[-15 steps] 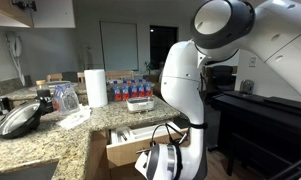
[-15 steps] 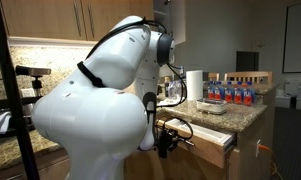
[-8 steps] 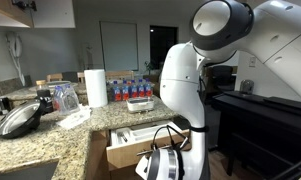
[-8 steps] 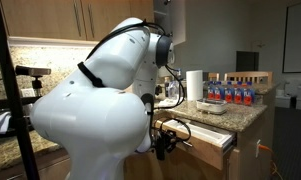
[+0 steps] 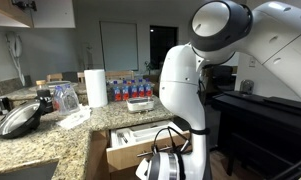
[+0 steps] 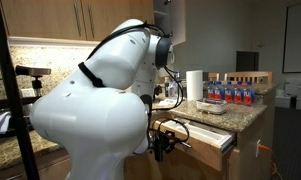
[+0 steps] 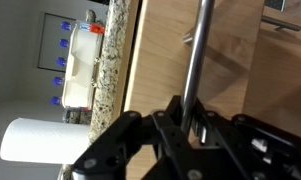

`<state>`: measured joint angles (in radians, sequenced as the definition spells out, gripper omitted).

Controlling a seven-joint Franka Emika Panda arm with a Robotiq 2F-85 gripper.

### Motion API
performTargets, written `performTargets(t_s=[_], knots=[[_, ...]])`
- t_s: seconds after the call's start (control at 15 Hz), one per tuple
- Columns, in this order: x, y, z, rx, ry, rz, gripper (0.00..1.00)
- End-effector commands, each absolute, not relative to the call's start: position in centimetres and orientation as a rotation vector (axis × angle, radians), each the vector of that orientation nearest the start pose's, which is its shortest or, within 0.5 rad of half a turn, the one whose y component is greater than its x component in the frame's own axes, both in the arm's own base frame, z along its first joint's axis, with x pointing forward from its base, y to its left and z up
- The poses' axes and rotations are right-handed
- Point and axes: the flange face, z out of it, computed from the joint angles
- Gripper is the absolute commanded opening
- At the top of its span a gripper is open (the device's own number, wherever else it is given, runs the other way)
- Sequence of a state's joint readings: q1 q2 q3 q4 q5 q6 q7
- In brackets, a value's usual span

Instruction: Open the drawer

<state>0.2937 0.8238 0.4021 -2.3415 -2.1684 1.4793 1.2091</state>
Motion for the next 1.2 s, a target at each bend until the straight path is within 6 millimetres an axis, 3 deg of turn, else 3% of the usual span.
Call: performTargets(t_s=[0.0,0.07,0.13,0.47,0.8,1.13], knots=[[33.6,26.6,1.3,1.384,1.227,0.722,0.08],[33.5,26.7,1.4,1.396,1.234,0.711,0.07],[33.5,26.9,1.6,1.405,1.24,0.701,0.36],[32.1,29.5,2.5,1.424,1.314,0.689,0.63],[31.1,30.7,3.4,1.451,1.349,0.667,0.97],[29.1,32.4,4.2,1.49,1.512,0.648,1.0]])
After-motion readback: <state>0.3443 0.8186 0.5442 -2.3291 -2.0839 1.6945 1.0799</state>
